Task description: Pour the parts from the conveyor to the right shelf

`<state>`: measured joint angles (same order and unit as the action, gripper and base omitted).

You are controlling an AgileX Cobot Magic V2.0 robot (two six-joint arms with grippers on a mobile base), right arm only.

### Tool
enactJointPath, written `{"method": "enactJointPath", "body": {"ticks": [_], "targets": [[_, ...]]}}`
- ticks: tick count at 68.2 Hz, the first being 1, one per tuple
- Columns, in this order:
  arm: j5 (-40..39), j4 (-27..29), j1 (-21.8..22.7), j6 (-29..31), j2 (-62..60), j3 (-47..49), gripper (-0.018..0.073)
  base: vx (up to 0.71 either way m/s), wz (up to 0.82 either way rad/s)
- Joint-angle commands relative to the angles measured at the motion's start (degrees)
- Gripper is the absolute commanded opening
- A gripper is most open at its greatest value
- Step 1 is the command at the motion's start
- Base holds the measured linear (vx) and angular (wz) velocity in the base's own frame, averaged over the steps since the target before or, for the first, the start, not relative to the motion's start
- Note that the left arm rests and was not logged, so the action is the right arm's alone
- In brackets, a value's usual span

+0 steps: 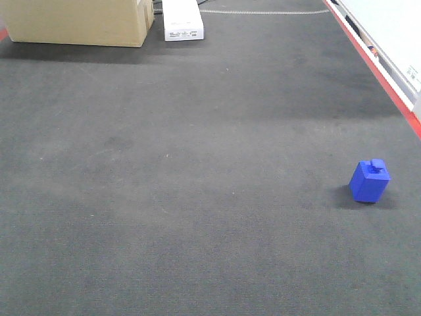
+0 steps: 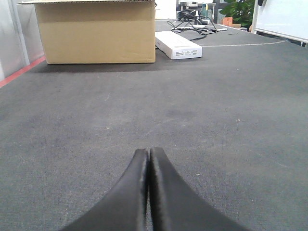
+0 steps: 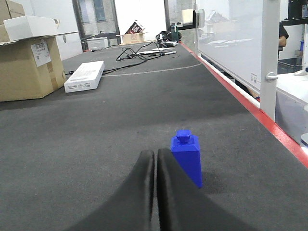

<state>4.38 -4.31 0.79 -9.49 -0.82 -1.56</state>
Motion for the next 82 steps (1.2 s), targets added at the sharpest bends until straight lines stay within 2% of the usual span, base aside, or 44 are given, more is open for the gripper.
{"method": "enactJointPath", "body": {"ticks": [1,60,82], "targets": [[-4.38,-0.33,-0.13,-0.14,-0.86,-0.07,-0.001,0.0,0.0],[-4.38,-0.33,-0.13,-0.14,-0.86,-0.07,-0.001,0.0,0.0],[-14.12,-0.3,-0.13,1.25,-0.86,0.05,-0.0009,0.0,0.0]]}}
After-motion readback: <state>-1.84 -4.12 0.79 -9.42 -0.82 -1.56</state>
